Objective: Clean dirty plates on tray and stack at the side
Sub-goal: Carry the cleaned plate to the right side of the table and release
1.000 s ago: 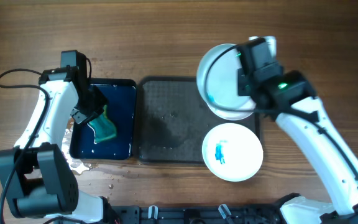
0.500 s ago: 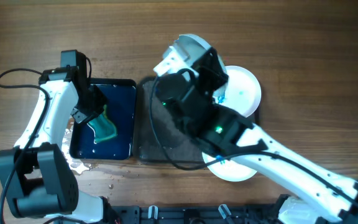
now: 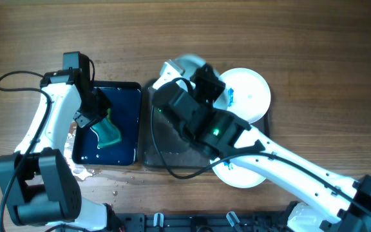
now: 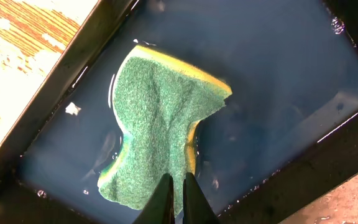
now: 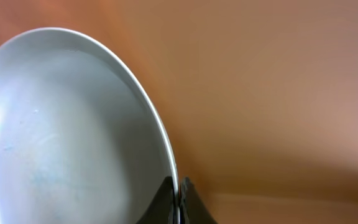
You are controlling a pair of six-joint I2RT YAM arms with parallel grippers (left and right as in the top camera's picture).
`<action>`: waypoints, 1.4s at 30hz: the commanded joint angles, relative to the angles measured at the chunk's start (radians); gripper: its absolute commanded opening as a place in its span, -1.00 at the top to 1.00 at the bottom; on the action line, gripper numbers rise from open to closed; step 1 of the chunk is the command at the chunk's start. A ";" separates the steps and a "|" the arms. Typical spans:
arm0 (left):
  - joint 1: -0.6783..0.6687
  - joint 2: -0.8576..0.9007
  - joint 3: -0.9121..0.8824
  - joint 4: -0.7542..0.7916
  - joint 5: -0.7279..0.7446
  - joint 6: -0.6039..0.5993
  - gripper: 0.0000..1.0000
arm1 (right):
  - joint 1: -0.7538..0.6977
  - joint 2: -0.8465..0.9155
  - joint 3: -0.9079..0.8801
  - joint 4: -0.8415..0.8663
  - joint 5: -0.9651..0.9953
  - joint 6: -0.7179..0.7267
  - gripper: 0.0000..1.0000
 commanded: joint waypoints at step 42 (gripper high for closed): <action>-0.008 0.005 -0.005 0.005 0.028 0.005 0.92 | -1.303 0.065 0.106 -0.461 -1.065 0.832 -0.46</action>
